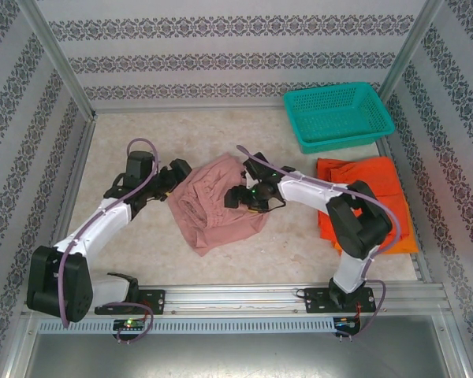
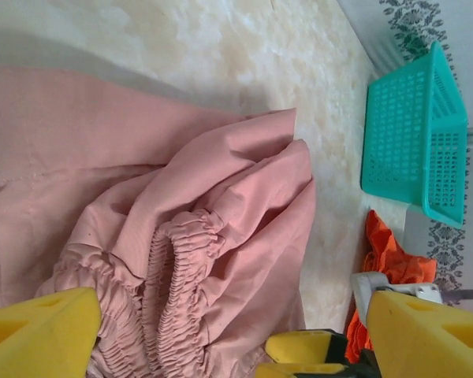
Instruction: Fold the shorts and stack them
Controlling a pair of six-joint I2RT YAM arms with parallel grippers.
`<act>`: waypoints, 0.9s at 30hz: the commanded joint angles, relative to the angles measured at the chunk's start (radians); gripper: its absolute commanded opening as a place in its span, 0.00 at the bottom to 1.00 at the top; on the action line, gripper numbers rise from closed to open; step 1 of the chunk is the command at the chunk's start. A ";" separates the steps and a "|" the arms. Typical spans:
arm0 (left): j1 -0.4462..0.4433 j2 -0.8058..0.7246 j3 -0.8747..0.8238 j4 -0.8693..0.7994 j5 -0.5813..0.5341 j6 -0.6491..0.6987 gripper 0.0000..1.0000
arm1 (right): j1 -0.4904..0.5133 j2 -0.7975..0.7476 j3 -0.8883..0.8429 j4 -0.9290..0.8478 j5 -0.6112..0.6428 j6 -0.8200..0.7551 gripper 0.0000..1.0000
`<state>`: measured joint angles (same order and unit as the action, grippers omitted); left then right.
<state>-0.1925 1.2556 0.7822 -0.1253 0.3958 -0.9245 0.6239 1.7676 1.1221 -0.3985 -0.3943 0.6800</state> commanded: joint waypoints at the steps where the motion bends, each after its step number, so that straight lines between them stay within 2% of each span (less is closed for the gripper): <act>1: -0.033 0.031 0.039 -0.047 -0.010 0.030 0.86 | -0.002 -0.089 -0.002 0.026 0.006 0.034 0.83; 6: -0.089 0.146 0.128 -0.076 -0.020 0.072 0.80 | -0.022 -0.132 0.061 -0.051 0.105 -0.028 0.86; 10: -0.105 0.240 0.182 -0.102 -0.054 0.092 0.72 | -0.059 -0.090 0.051 -0.027 0.059 -0.019 0.87; 15: -0.109 0.342 0.206 -0.114 -0.092 0.117 0.69 | -0.067 -0.048 -0.010 0.000 0.054 -0.008 0.88; 19: -0.111 0.409 0.207 -0.087 -0.096 0.107 0.61 | -0.070 -0.041 -0.072 0.023 0.055 0.001 0.88; 23: -0.116 0.451 0.218 -0.048 -0.083 0.088 0.46 | -0.068 -0.044 -0.122 0.056 0.046 0.020 0.88; 27: -0.116 0.450 0.246 -0.055 -0.078 0.091 0.18 | -0.071 -0.060 -0.161 0.086 0.054 0.038 0.88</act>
<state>-0.2947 1.7088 0.9859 -0.1905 0.3176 -0.8391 0.5537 1.7245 0.9905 -0.3435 -0.3462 0.6907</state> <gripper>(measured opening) 0.219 0.883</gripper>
